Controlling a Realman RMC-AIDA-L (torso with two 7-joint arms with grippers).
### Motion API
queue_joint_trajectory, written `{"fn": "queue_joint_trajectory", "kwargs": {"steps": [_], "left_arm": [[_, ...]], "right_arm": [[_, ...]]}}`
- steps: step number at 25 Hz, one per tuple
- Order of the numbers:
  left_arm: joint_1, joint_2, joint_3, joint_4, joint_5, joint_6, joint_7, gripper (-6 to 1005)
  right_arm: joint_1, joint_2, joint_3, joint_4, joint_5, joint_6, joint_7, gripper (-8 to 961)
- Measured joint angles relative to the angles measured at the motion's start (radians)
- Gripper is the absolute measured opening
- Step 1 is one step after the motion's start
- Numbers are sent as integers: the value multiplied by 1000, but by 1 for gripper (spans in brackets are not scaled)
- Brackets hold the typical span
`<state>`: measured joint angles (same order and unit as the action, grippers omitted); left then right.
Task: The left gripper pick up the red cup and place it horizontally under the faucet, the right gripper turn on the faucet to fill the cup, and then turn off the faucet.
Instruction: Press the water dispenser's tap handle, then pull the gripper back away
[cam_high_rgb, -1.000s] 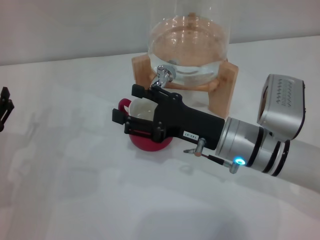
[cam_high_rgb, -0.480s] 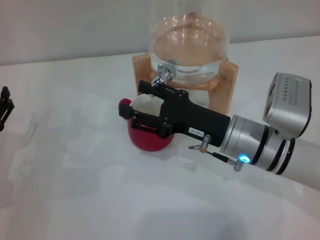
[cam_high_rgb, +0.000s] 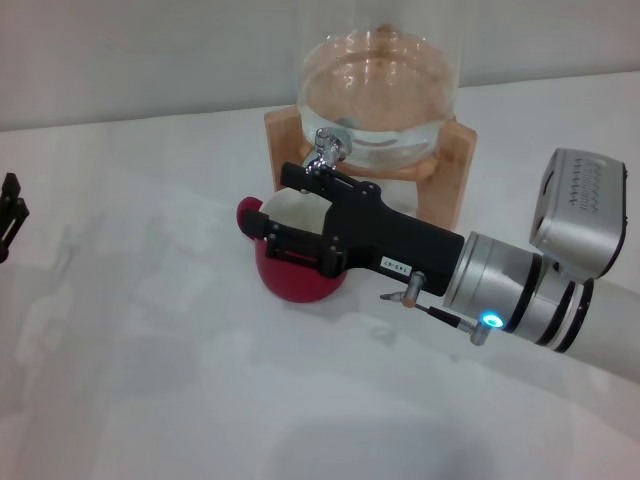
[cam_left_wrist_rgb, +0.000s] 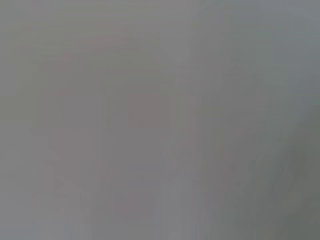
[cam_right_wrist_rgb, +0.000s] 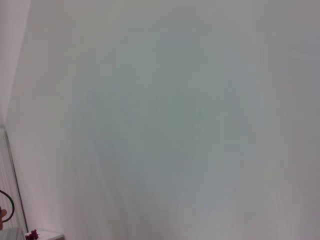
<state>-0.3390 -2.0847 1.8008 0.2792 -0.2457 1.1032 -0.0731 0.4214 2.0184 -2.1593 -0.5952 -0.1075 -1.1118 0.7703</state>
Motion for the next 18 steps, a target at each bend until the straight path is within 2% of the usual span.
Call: {"fn": "queue_joint_trajectory", "kwargs": {"steps": [18], "left_arm": [[0, 0, 12, 0, 0, 4, -2, 872]], "right_arm": [[-24, -5, 18, -5, -5, 2, 0, 854]]}}
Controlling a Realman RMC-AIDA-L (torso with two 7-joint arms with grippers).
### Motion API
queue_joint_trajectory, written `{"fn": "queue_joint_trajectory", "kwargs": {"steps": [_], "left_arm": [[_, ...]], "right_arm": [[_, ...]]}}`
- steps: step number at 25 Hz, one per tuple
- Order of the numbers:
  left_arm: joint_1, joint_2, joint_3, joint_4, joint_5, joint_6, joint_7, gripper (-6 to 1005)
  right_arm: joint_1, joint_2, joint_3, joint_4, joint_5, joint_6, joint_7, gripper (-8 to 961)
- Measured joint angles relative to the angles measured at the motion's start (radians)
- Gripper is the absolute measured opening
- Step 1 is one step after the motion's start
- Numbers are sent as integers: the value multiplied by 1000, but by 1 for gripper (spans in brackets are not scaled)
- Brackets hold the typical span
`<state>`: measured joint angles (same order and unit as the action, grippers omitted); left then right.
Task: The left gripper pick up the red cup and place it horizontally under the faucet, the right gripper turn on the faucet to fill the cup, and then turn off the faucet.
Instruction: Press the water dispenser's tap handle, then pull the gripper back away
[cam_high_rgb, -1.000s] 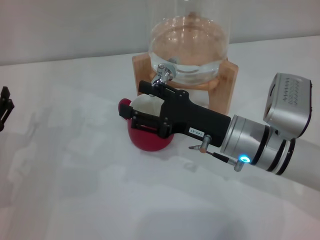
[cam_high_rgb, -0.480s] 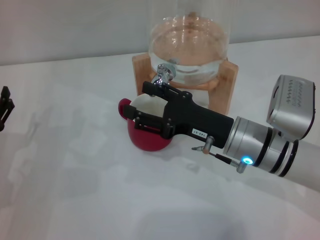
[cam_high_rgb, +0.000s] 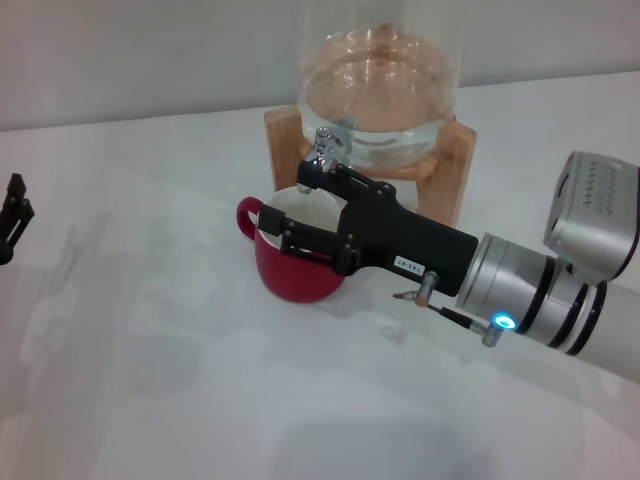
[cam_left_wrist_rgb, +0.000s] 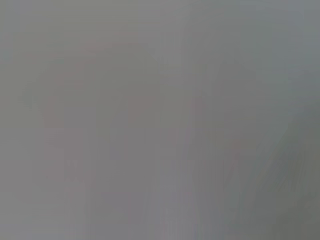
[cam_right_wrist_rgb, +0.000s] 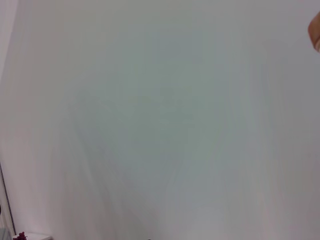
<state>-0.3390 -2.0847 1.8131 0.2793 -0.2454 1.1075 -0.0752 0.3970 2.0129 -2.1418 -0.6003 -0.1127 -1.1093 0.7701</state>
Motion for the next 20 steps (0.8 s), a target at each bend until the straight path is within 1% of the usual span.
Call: {"fn": "queue_joint_trajectory", "kwargs": {"steps": [7, 20], "left_arm": [[0, 0, 0, 0, 0, 0, 0, 872], [0, 0, 0, 0, 0, 0, 0, 872]], "right_arm": [[-15, -1, 8, -3, -3, -8, 0, 854], [-18, -4, 10, -4, -4, -13, 0, 855]]}}
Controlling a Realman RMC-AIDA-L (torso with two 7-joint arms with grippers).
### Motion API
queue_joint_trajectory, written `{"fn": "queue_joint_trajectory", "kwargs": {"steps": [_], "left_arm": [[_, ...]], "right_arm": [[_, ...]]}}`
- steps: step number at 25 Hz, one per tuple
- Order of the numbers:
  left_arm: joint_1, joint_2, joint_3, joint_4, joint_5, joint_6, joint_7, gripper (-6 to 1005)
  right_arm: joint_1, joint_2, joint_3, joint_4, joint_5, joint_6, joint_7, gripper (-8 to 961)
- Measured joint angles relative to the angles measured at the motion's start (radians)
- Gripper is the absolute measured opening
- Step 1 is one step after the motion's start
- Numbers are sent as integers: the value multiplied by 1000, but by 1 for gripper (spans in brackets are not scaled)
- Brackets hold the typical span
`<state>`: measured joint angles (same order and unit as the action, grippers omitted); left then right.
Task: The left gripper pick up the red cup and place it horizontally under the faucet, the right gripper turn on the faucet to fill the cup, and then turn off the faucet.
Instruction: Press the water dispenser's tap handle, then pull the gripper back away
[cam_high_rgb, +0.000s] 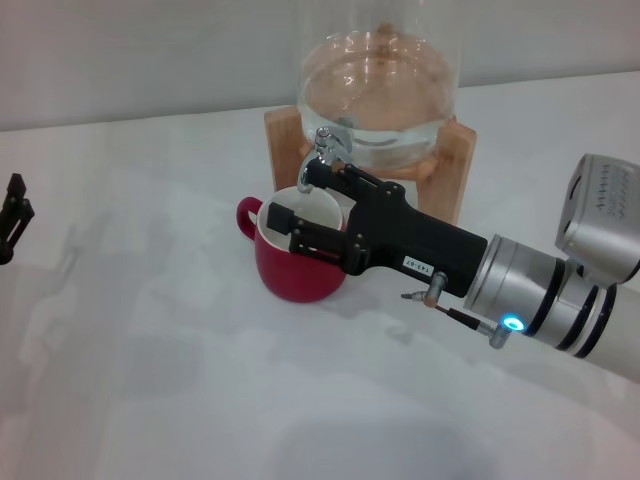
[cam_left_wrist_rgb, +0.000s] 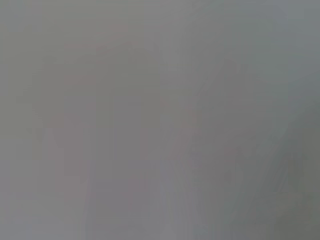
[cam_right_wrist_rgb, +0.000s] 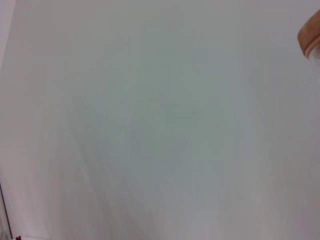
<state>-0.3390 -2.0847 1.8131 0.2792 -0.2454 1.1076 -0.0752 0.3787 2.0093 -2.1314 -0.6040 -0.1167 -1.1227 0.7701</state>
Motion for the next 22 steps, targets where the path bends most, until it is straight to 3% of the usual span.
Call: {"fn": "queue_joint_trajectory", "kwargs": {"steps": [22], "left_arm": [[-1, 0, 0, 0, 0, 0, 0, 872]], "right_arm": [[0, -4, 26, 3, -3, 0, 0, 854]]}}
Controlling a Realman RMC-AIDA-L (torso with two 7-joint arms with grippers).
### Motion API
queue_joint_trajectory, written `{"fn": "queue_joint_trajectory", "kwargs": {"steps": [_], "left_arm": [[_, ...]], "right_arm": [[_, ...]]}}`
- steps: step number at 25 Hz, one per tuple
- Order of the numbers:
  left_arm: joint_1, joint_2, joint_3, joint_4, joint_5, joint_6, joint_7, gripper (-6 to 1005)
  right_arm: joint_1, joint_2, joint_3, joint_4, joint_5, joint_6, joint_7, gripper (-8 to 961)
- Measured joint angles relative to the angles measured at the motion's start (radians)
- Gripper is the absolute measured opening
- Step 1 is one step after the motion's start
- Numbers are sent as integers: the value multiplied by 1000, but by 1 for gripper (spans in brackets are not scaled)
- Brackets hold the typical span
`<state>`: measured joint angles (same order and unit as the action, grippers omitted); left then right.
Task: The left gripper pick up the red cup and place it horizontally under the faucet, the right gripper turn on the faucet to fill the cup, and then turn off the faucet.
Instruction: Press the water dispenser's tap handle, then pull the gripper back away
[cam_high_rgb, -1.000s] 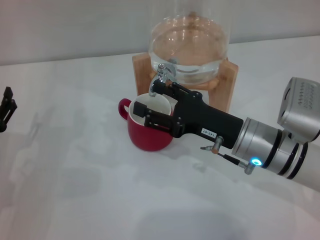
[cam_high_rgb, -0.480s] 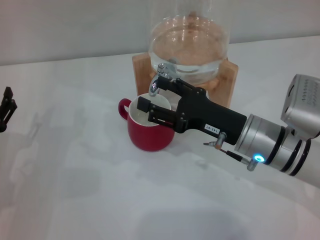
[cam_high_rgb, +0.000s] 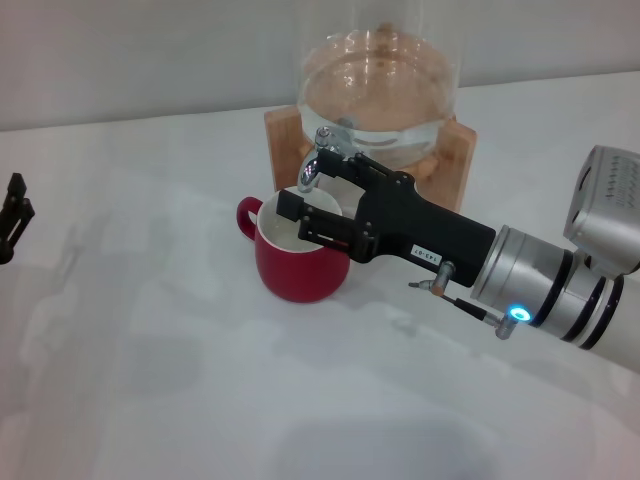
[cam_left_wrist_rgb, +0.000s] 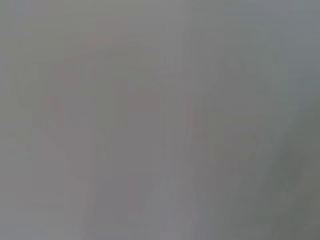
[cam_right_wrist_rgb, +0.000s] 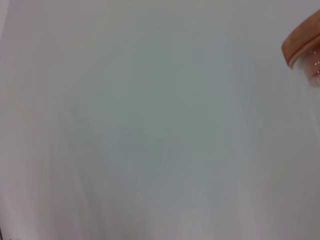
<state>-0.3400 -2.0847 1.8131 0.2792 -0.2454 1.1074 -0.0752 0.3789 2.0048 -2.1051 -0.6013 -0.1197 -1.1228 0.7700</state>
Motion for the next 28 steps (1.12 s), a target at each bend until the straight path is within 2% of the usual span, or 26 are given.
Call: {"fn": "queue_joint_trajectory", "kwargs": {"steps": [11, 22, 28], "left_arm": [[-1, 0, 0, 0, 0, -1, 0, 872], [-1, 0, 0, 0, 0, -1, 5, 872], [-1, 0, 0, 0, 0, 0, 6, 872]], "right_arm": [[-2, -2, 5, 4, 0, -24, 0, 855], [-61, -2, 3, 8, 1, -141, 7, 857], [-100, -8, 86, 23, 0, -194, 8, 857]]}}
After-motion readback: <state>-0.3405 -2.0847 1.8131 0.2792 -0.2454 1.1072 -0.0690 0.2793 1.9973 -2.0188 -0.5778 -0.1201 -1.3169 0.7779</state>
